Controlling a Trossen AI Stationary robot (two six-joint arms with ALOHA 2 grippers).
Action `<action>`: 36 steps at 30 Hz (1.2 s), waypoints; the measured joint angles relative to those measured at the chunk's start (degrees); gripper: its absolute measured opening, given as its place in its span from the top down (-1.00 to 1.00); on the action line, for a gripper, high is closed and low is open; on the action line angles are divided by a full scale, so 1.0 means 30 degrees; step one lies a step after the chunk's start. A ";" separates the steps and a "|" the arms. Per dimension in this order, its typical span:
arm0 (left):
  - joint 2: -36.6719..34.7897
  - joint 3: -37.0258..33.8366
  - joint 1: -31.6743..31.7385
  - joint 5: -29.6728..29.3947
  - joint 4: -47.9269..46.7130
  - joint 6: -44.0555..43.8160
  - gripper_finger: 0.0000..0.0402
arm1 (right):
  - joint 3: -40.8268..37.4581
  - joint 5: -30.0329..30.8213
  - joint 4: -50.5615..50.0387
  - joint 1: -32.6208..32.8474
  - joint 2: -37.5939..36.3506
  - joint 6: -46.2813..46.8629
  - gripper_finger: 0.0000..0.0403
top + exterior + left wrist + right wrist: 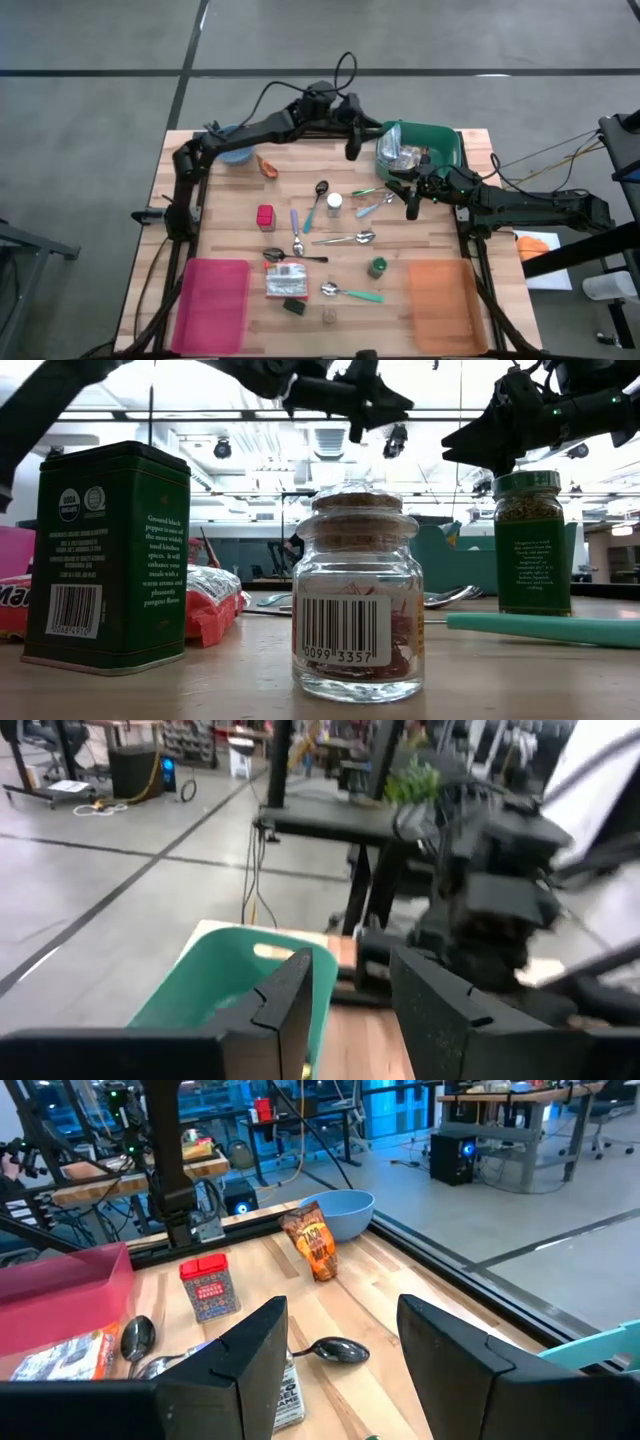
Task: Pick & Place Food Item
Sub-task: Put the orange noodle pack into the green bin
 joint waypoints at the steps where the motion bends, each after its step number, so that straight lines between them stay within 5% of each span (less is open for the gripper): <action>1: -0.0323 -0.0170 -0.0040 0.0009 -0.0486 0.0420 0.31 | 0.0000 -0.0006 0.0000 0.0000 0.0002 0.0017 0.07; 11: -0.5834 -0.7196 -0.0074 -0.1042 -0.1921 0.1164 0.31 | 0.0000 0.0002 0.0000 -0.0003 0.0003 0.0024 0.07; 19: -1.1923 -1.3249 -0.2273 -0.8199 -0.4346 0.0078 0.31 | 0.0000 -0.0006 0.0000 -0.0007 -0.0002 0.0000 0.07; 25: -1.4832 -1.5122 -0.4686 -1.3865 -0.7680 -0.4445 0.31 | 0.0000 -0.0006 0.0000 0.0000 0.0001 0.0001 0.07; 36: -1.5799 -1.6176 -0.7370 -1.5963 -1.3166 -1.2456 0.31 | 0.0000 -0.0006 0.0000 0.0000 0.0000 0.0027 0.07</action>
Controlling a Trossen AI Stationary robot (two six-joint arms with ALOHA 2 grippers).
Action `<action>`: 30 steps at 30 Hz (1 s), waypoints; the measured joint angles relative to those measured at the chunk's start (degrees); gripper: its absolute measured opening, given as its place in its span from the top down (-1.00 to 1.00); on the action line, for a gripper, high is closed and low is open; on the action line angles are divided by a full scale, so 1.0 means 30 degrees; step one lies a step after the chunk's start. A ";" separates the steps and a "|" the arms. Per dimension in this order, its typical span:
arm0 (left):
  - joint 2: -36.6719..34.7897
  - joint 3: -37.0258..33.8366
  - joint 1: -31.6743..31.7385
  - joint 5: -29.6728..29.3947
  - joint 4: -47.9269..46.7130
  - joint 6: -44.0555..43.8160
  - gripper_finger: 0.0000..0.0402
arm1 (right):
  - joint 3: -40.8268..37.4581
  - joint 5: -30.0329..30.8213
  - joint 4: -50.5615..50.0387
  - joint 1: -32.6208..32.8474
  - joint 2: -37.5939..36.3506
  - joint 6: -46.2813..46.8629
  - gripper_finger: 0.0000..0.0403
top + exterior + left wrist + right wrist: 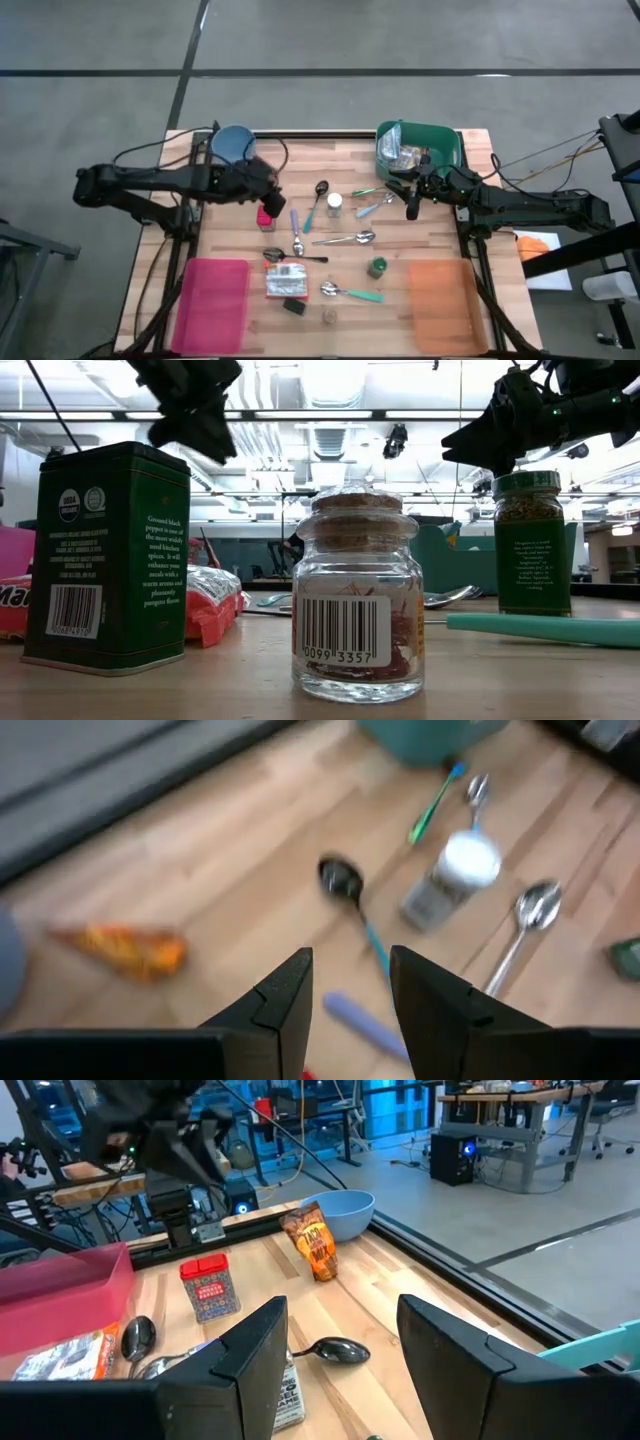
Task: Pick & Place Food Item
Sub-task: Put the orange noodle pack into the green bin
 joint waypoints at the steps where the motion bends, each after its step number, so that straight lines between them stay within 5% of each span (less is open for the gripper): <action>1: 0.0117 0.0000 -0.0259 0.0028 -0.0512 -0.0666 0.31 | 0.0000 0.0000 0.0000 0.0000 -0.0003 0.0002 0.07; 8: 0.0617 0.0000 -0.2144 0.2458 -0.1640 -0.4157 0.31 | 0.0000 0.0000 0.0000 0.0000 -0.0003 -0.0025 0.07; 17: 0.1819 0.0003 -0.4865 0.3021 -0.3543 -1.0560 0.31 | 0.0000 0.0005 0.0000 -0.0003 0.0000 -0.0027 0.07; 30: 0.4640 0.0007 -0.8687 0.4385 -0.2944 -1.5627 0.31 | 0.0000 0.0000 0.0000 -0.0003 0.0001 0.0010 0.07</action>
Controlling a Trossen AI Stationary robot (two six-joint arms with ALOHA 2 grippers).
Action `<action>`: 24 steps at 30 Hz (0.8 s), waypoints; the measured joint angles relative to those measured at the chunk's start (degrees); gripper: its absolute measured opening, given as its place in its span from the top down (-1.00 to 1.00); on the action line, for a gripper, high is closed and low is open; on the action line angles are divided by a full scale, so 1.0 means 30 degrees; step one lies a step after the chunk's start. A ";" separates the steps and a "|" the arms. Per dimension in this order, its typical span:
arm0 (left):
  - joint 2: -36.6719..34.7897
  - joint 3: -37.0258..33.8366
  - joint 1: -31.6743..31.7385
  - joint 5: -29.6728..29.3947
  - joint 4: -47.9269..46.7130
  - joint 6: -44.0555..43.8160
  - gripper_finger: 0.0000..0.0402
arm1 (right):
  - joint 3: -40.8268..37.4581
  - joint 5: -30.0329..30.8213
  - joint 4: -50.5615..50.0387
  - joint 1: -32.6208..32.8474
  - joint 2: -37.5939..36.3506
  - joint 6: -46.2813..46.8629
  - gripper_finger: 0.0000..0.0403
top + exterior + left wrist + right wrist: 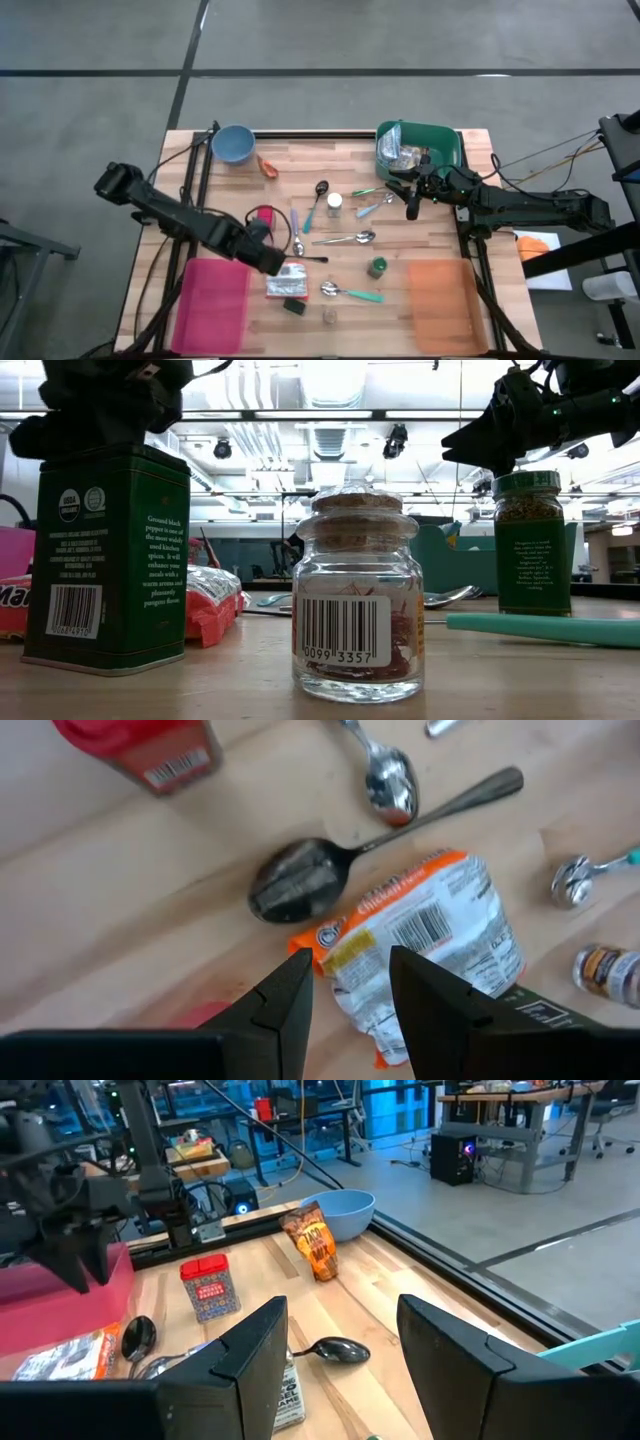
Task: Pick & Place Food Item
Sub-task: Put the orange noodle pack into the green bin
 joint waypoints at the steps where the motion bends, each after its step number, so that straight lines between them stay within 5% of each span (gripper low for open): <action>1: 0.0203 0.0000 -0.0116 -0.0016 0.0153 -0.0056 0.31 | 0.0000 0.0005 0.0001 -0.0003 -0.0004 -0.0027 0.07; 13: 0.3557 0.0000 -0.0446 0.0797 0.2039 0.3533 0.31 | 0.0000 0.0000 0.0000 -0.0004 -0.0004 -0.0021 0.07; 24: 0.3838 0.0007 -0.0750 0.0927 0.2326 0.7312 0.31 | 0.0000 0.0005 0.0000 -0.0004 0.0001 0.0003 0.07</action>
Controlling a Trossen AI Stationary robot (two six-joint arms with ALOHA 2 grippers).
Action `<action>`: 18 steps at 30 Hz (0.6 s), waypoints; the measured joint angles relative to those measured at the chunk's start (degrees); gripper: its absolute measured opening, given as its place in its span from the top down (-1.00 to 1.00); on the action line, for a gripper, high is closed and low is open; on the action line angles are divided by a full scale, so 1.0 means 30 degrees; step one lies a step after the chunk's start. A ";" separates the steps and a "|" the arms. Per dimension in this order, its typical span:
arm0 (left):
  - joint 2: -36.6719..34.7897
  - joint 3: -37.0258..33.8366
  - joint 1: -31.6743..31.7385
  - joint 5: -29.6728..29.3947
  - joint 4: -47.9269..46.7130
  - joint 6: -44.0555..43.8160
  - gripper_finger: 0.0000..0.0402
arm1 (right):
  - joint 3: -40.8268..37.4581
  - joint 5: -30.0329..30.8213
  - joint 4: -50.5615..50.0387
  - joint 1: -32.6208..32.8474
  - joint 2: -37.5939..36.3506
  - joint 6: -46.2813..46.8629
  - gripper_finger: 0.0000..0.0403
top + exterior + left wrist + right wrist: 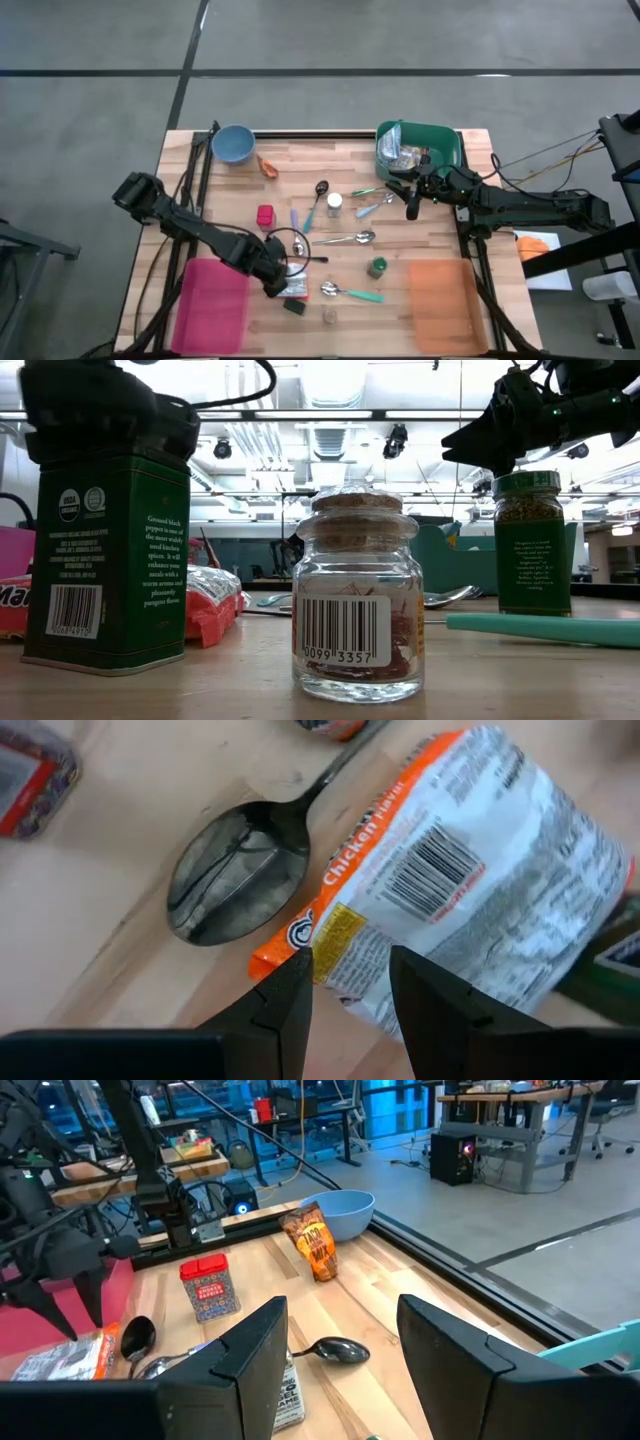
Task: Pick & Place Food Item
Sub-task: Put the orange noodle pack into the green bin
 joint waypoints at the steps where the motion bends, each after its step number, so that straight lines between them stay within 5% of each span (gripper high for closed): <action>1: 0.0000 0.0000 -0.0014 -0.0145 -0.0106 0.0393 0.31 | 0.0000 -0.0005 0.0000 0.0000 0.0003 -0.0016 0.07; 18: -0.0351 0.0000 -0.0097 -0.0951 0.0417 0.0996 0.31 | 0.0000 -0.0005 0.0000 0.0005 0.0000 -0.0029 0.07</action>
